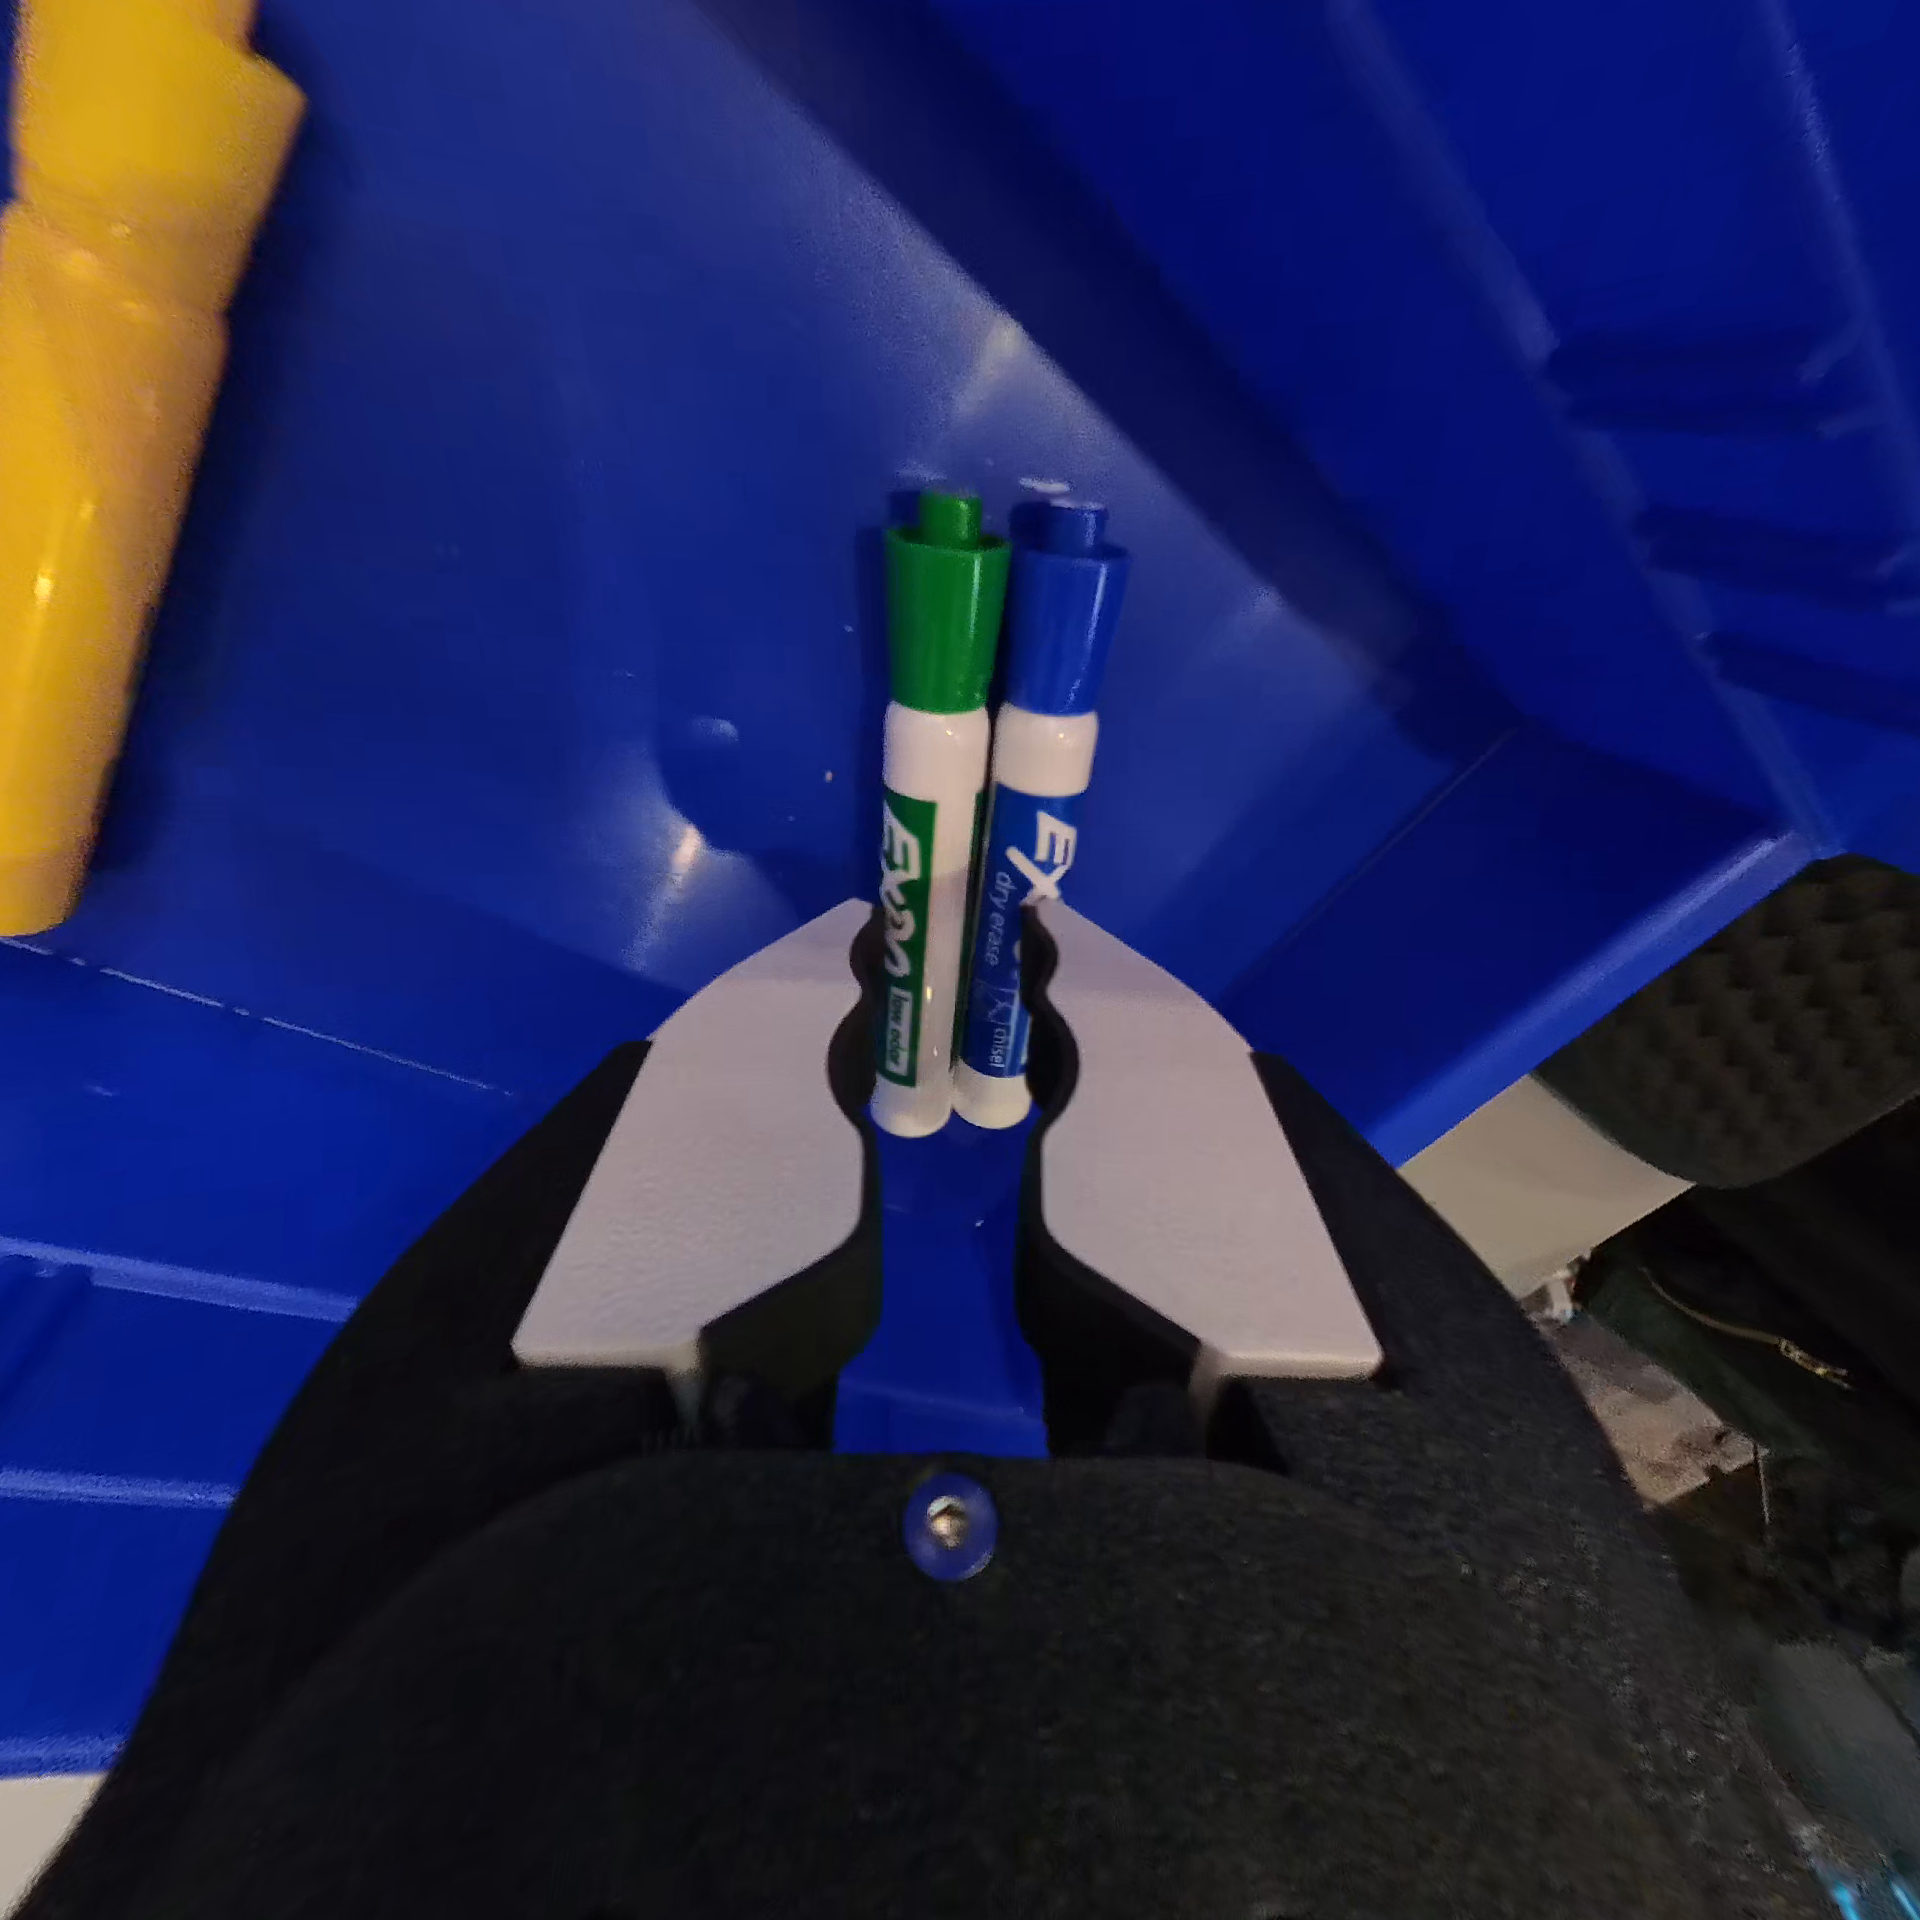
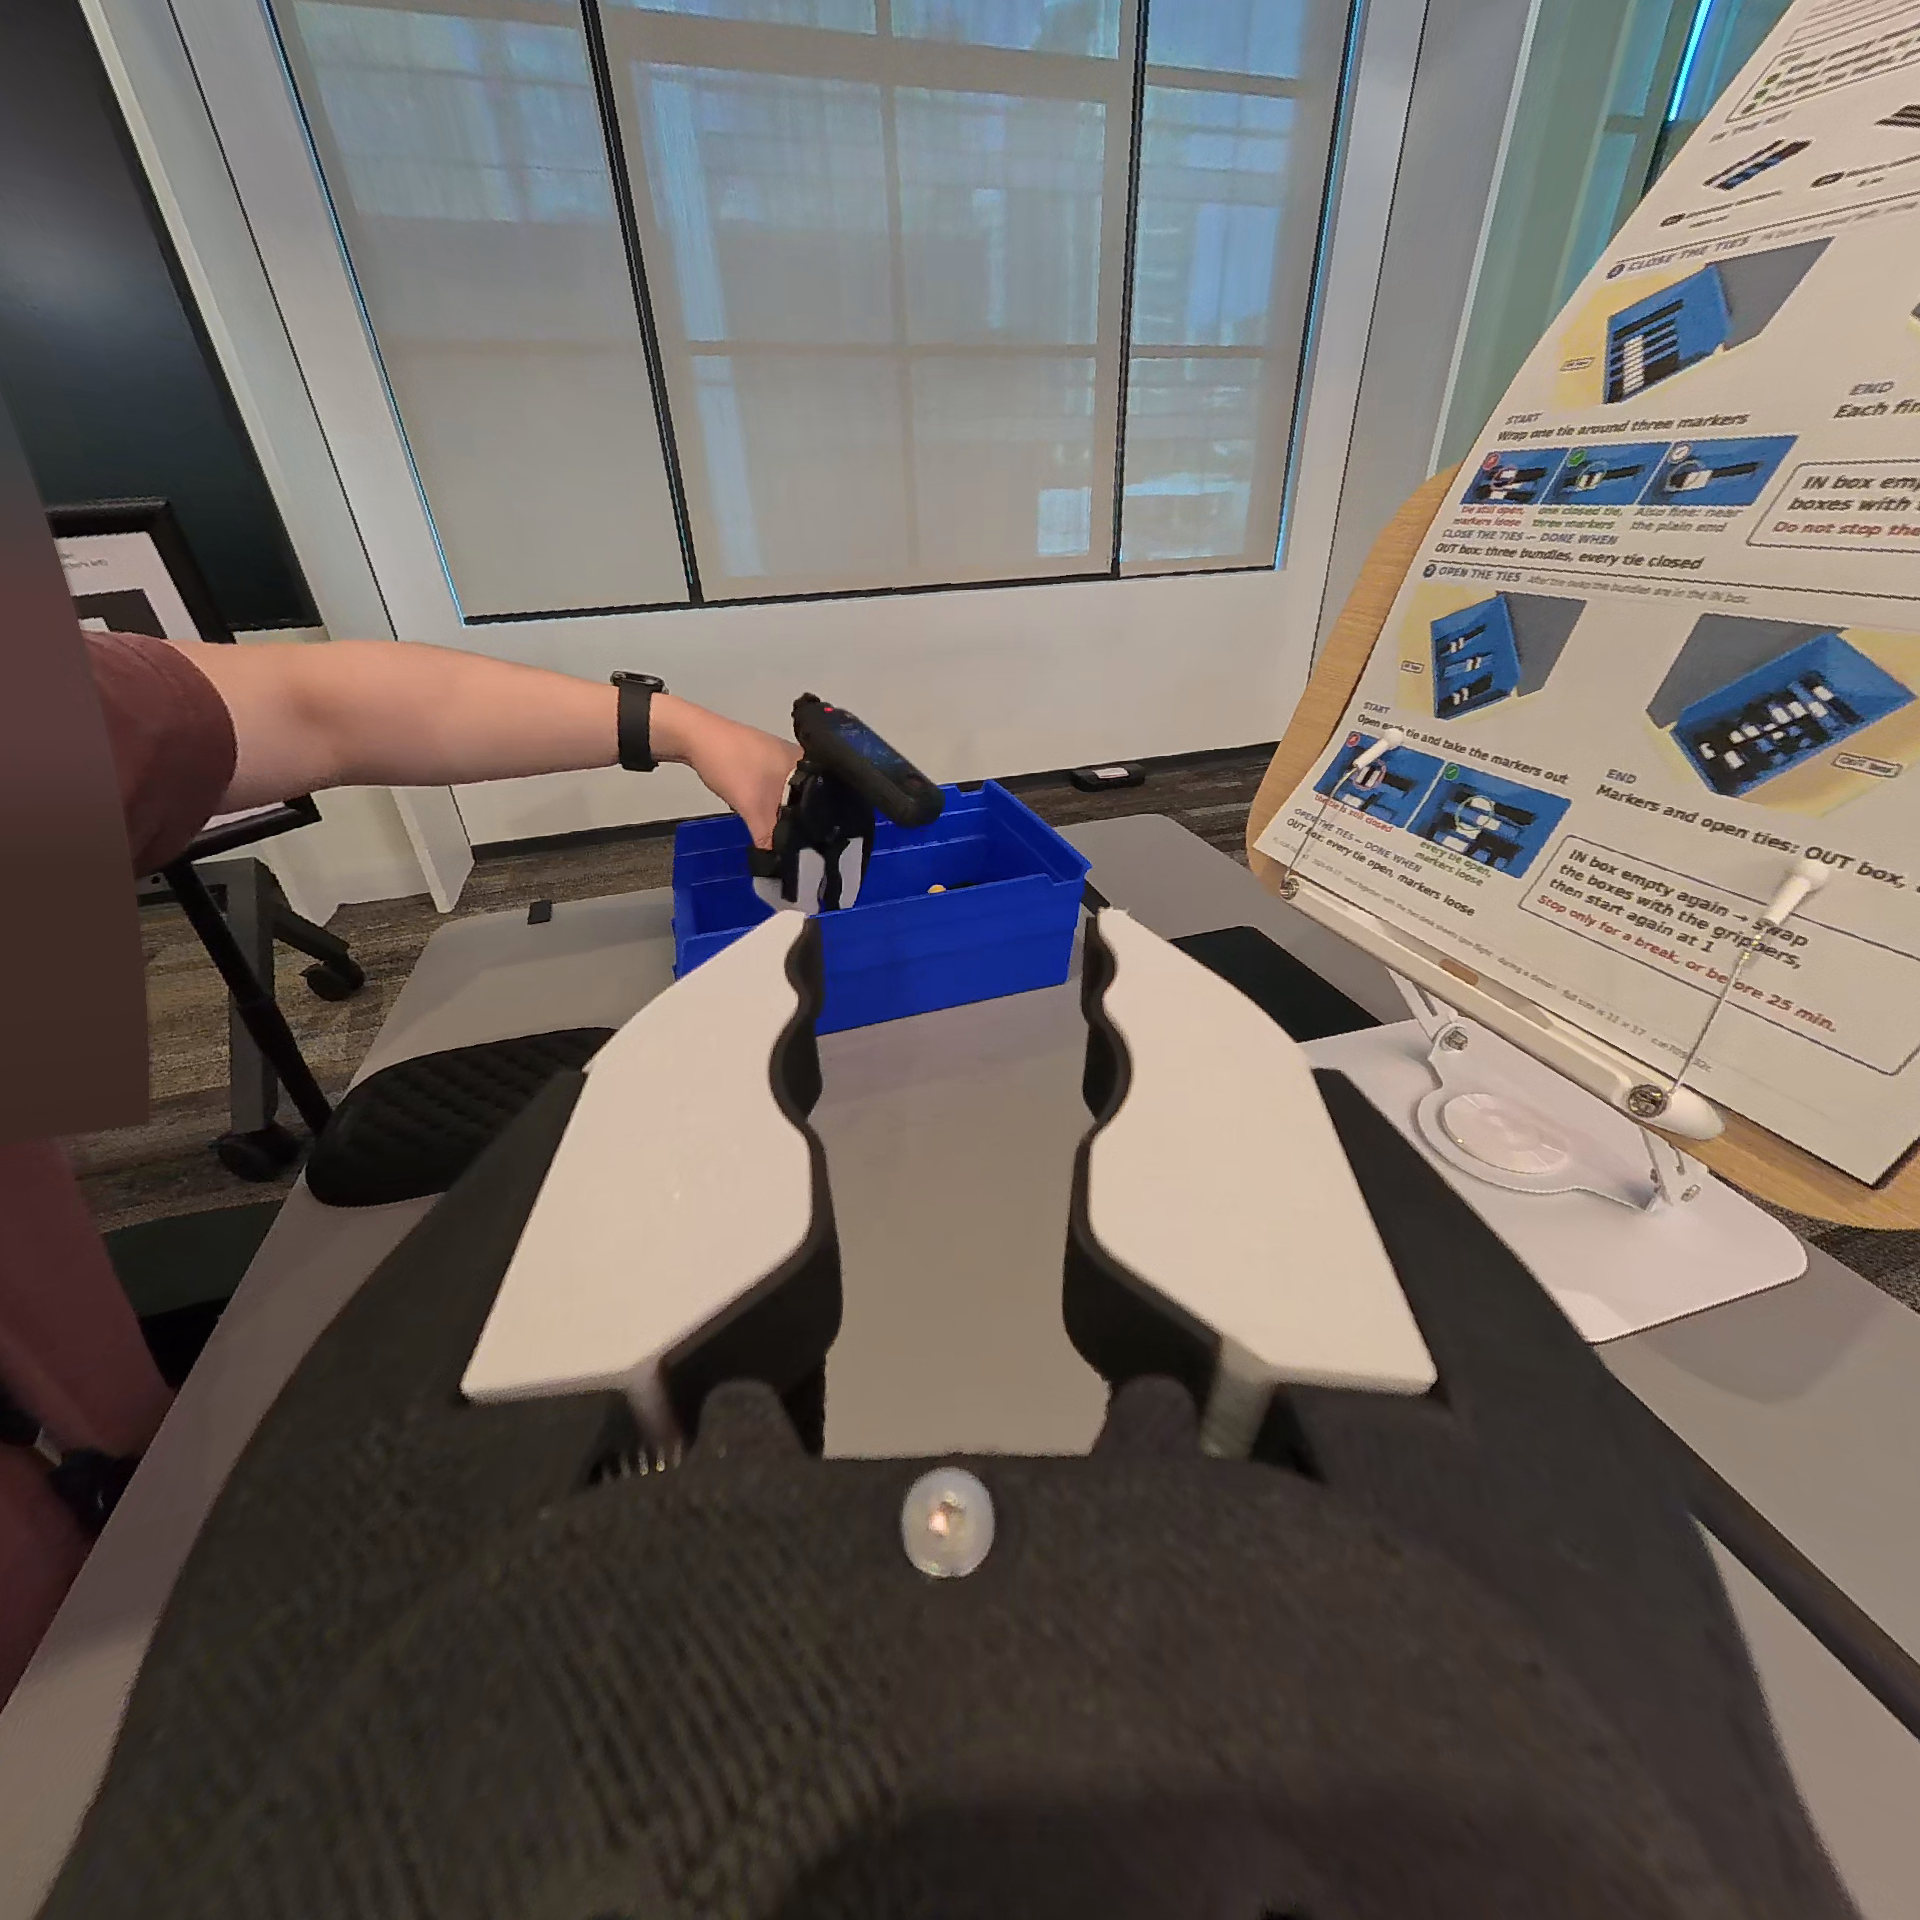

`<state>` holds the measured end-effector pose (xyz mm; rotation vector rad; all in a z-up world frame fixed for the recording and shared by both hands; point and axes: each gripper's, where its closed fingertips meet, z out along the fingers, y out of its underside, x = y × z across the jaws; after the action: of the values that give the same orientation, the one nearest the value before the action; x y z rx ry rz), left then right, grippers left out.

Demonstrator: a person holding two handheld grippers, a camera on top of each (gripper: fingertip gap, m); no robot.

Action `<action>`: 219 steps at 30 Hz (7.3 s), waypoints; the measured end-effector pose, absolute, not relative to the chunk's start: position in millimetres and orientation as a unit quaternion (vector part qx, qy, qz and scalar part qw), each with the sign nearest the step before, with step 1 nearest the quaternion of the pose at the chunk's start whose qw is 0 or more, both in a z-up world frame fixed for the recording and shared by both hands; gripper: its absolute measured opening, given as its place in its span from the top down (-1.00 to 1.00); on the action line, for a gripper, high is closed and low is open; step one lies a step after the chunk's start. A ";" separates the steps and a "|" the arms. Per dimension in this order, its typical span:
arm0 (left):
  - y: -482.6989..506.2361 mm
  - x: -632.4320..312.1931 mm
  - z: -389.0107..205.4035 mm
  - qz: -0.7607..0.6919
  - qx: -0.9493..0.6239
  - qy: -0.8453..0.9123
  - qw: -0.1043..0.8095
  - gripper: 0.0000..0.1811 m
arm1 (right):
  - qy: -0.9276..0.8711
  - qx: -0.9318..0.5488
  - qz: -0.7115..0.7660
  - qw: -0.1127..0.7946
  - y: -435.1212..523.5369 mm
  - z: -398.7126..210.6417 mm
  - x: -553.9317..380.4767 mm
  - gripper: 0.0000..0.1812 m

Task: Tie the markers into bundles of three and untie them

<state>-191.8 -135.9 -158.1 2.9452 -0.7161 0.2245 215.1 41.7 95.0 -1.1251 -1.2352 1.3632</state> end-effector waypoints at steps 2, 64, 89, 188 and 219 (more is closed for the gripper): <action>-131.9 -192.9 -155.5 0.081 0.969 -0.228 0.038 0.78 | -0.505 -0.460 0.556 0.473 41.8 94.6 214.7 0.46; -63.8 -52.1 -1.1 -0.125 0.893 -0.393 -0.182 0.45 | -0.435 -0.417 0.602 0.524 58.9 137.5 277.5 0.51; -144.7 -182.1 -71.5 -0.042 0.972 -0.215 -0.090 0.80 | -0.439 -0.441 0.588 0.517 66.7 124.6 266.9 0.51; -99.1 122.6 -179.8 -0.084 0.886 -0.456 0.002 0.80 | -0.419 -0.421 0.621 0.511 73.9 126.7 286.1 0.52; -21.5 -308.3 -157.0 -0.175 0.949 -0.264 0.003 0.64 | -0.426 -0.525 0.551 0.489 114.5 69.9 261.9 0.51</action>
<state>-308.3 -21.5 -157.0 2.9751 -0.8265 -0.5499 261.9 114.5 69.9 -1.2747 -1.0348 1.3394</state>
